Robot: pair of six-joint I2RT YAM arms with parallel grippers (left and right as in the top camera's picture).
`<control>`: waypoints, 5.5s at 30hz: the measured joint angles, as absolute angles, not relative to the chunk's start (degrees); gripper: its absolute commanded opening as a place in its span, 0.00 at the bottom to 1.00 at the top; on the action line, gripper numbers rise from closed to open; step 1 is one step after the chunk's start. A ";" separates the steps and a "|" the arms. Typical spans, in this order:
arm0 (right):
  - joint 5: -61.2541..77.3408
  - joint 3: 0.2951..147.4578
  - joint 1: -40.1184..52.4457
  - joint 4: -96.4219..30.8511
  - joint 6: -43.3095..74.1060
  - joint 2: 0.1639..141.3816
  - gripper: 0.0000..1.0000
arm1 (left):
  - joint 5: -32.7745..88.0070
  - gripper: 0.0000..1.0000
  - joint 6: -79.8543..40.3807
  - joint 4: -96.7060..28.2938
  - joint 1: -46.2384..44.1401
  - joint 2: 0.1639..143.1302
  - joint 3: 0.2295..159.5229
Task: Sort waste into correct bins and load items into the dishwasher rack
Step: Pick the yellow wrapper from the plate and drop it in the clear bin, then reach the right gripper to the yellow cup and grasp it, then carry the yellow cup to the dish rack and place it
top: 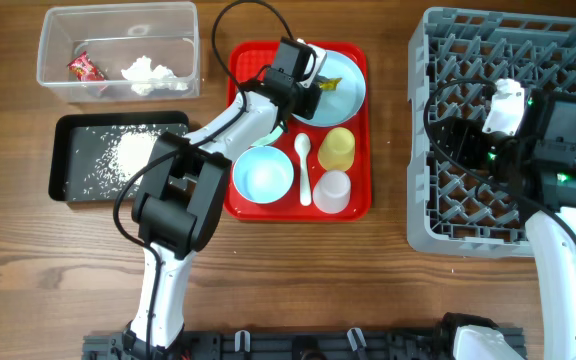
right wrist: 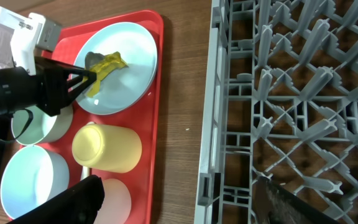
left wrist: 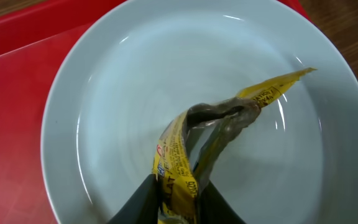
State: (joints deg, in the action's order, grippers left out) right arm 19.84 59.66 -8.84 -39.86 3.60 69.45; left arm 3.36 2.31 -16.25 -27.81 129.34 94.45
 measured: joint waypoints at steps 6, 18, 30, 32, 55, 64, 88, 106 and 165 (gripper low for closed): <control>19.86 59.66 -8.84 -39.86 3.60 69.45 0.80 | 3.36 0.04 2.33 -15.99 -29.36 129.36 94.45; 19.84 59.66 -8.84 -39.86 3.60 69.45 0.80 | 0.62 0.04 -4.14 -19.49 -17.10 112.51 94.72; 19.84 59.66 -8.84 -39.83 3.60 69.45 0.80 | -1.23 1.00 -5.04 -23.09 5.08 116.79 94.89; 19.84 59.68 -8.84 -39.83 3.60 69.45 0.80 | -1.21 1.00 -5.15 -23.20 5.10 117.67 94.83; 20.69 64.99 0.23 -41.93 3.51 69.97 1.00 | 0.32 1.00 -11.97 -61.32 5.02 95.68 94.74; 7.38 74.89 18.87 -51.94 9.50 70.85 1.00 | 0.27 1.00 -12.19 -63.24 4.36 94.59 94.70; -0.62 89.41 25.85 -57.10 10.66 102.32 0.99 | -1.67 1.00 -12.38 -64.69 3.66 88.27 94.67; -2.24 89.41 25.85 -53.71 10.66 115.85 0.88 | -1.89 1.00 -12.38 -64.69 3.66 88.27 94.67; -5.69 80.75 -43.24 -67.70 11.84 91.83 0.53 | -1.91 1.00 -12.38 -64.69 3.66 88.27 94.67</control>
